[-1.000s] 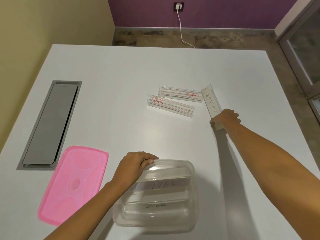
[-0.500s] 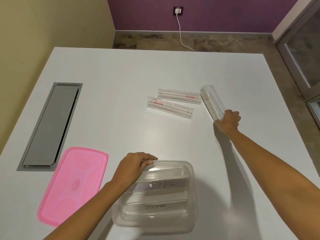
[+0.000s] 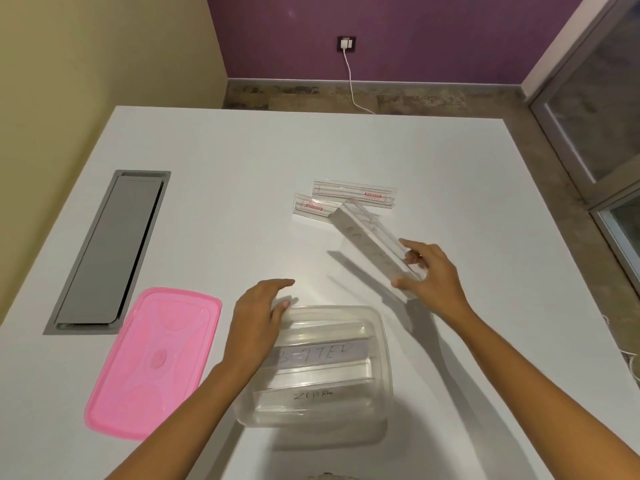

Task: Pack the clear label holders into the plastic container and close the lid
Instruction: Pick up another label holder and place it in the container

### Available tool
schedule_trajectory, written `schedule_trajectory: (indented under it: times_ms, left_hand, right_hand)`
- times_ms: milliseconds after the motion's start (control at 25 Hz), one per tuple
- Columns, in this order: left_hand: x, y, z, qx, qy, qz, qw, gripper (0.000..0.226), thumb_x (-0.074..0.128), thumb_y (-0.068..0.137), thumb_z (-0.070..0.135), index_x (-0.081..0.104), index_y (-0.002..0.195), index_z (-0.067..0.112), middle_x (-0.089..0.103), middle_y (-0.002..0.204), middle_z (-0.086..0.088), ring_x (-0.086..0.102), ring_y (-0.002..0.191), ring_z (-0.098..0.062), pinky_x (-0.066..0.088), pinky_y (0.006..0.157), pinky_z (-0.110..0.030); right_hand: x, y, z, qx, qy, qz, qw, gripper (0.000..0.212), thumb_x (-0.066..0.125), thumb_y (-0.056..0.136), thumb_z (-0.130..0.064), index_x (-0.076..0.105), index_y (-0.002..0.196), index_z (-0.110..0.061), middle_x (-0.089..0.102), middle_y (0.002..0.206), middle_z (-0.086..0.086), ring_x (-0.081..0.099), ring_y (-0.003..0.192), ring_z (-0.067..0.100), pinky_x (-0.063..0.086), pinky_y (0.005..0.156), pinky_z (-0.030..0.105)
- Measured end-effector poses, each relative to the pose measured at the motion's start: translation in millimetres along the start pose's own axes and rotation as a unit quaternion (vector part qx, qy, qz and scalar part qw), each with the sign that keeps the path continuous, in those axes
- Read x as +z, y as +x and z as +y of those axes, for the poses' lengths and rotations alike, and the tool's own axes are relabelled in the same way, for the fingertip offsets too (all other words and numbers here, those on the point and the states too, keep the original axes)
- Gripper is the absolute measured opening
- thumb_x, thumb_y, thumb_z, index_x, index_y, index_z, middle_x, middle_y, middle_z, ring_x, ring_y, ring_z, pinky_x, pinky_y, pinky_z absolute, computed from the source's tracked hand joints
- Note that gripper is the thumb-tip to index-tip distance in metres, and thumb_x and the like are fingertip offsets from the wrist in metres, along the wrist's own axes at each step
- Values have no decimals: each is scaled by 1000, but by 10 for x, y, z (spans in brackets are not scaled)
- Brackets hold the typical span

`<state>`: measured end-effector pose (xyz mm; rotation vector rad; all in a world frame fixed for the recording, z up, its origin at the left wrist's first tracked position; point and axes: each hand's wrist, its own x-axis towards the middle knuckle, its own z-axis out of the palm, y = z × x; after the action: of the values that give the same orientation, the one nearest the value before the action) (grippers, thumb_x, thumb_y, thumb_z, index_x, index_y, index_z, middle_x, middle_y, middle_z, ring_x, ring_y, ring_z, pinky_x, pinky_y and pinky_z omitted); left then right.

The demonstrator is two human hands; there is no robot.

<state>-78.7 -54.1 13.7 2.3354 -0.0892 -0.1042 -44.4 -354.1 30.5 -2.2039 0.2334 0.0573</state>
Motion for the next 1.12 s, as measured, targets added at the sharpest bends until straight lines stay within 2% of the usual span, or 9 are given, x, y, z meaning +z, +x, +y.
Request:
schedule_trajectory:
  times_ms: [80,200,280,360,480,720,880,960,1120]
  left_hand:
    - [-61,-73,-47,-26,-1,37,999,30,53,92,9,63,118,20,63,122,3,55,114,-16,35,96,-23]
    - [-182,-189,-197,-132,-70,39,988,31,54,93,11,64,119,22,65,122,1,60,103,-16,40,91,-23]
    - [-254,-254,-314,-181,-102,26,978,26,57,92,18,67,114,27,69,115,1,63,95,-15,47,90,-28]
    - [-300,-294,-383,-208,-152,12,966,22,62,89,27,69,111,28,71,109,1,65,98,-16,54,90,-38]
    - [-332,-321,-401,-220,-207,9,953,25,66,87,28,70,111,25,72,107,-1,65,100,-15,58,82,-40]
    - [-313,-317,-413,-223,-219,14,950,25,66,87,27,70,111,22,72,107,-3,65,94,-15,59,79,-40]
    - [-292,-346,-437,-212,-209,32,954,26,66,86,31,70,110,22,73,105,-2,65,96,-13,55,69,-25]
    - [-274,-352,-444,-202,-190,39,960,25,66,86,31,71,110,23,73,106,-1,64,95,-10,53,67,-22]
    - [-270,-353,-444,-197,-185,42,962,25,65,87,31,71,110,23,73,108,-1,64,98,-11,57,78,-32]
  right_hand:
    - [88,-307,-186,-16,43,-37,998,73,86,63,-10,56,128,-27,55,107,-4,55,97,0,38,84,4]
    - [217,-739,-320,-75,52,-133,987,72,85,65,-13,56,127,-34,56,106,-5,56,102,1,41,93,12]
    - [282,-951,-308,-92,24,-207,974,70,84,67,-15,56,127,-36,54,107,-7,54,103,0,40,93,11]
    - [349,-1080,-243,-97,-19,-261,960,69,82,68,-16,54,128,-35,52,109,-8,52,103,-2,38,94,9]
    - [495,-1198,-150,-111,-101,-321,935,67,77,73,-20,49,133,-31,48,115,-9,50,104,6,41,95,19]
    - [748,-1247,-77,-157,-254,-291,909,64,68,81,-28,42,139,-29,47,124,-7,46,106,15,27,88,19]
    - [805,-1267,-88,-163,-331,-298,880,62,66,80,-36,43,137,-28,52,125,-4,52,110,19,30,100,28]
    - [838,-1266,-108,-161,-363,-298,868,61,67,80,-35,45,136,-26,55,125,-3,54,112,20,34,100,32]
    - [914,-1271,-137,-143,-390,-303,858,47,64,82,-18,51,127,-18,62,119,4,59,108,29,45,85,36]
